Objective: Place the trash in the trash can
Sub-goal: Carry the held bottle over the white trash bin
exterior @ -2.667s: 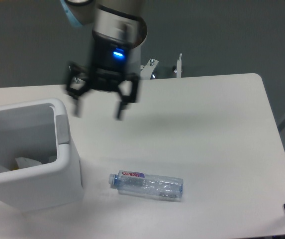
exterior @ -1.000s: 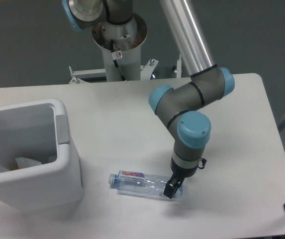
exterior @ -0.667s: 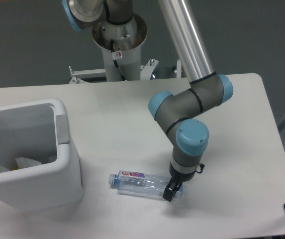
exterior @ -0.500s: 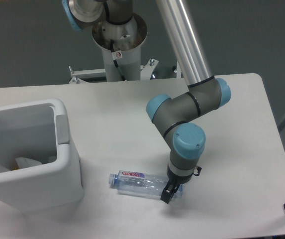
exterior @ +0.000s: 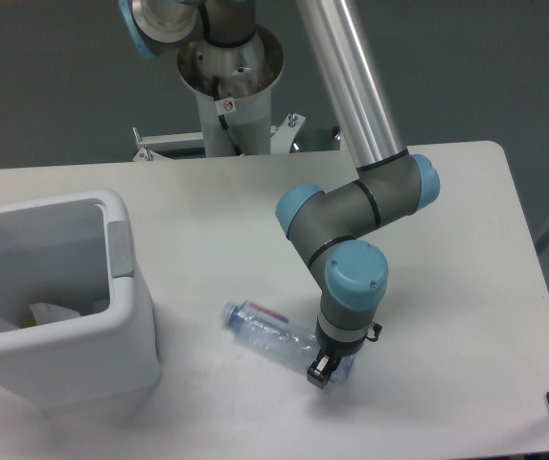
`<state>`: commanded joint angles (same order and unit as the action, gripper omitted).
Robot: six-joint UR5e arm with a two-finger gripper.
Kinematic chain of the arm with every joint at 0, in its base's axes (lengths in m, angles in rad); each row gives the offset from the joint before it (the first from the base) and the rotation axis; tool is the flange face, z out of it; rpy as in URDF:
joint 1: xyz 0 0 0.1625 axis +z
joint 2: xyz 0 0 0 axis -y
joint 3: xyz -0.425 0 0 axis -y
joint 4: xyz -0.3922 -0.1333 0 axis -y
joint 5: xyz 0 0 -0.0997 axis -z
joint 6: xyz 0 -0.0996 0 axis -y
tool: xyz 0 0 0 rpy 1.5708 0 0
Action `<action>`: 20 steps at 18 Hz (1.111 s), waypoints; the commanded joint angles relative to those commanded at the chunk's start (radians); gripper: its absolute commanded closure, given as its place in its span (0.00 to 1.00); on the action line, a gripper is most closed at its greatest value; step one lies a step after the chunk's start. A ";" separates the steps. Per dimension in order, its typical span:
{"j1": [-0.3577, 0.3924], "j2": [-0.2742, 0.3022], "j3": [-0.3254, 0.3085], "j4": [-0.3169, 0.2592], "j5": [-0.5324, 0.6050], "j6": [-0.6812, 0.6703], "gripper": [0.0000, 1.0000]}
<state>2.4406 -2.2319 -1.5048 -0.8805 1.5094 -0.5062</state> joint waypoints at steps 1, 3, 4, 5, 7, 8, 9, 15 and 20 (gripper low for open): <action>0.000 0.000 0.000 0.000 0.000 0.005 0.41; 0.000 0.005 0.002 0.002 0.000 0.014 0.43; 0.000 0.005 0.006 0.002 0.000 0.014 0.43; 0.000 0.006 0.014 -0.002 0.000 0.014 0.43; 0.000 0.032 0.028 -0.003 0.000 0.024 0.43; 0.000 0.063 0.032 0.000 0.000 0.069 0.43; 0.002 0.086 0.038 0.000 0.000 0.098 0.43; -0.009 0.270 0.129 0.099 -0.011 0.150 0.43; -0.124 0.362 0.135 0.253 -0.035 0.316 0.44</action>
<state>2.3165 -1.8701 -1.3699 -0.6276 1.4742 -0.1903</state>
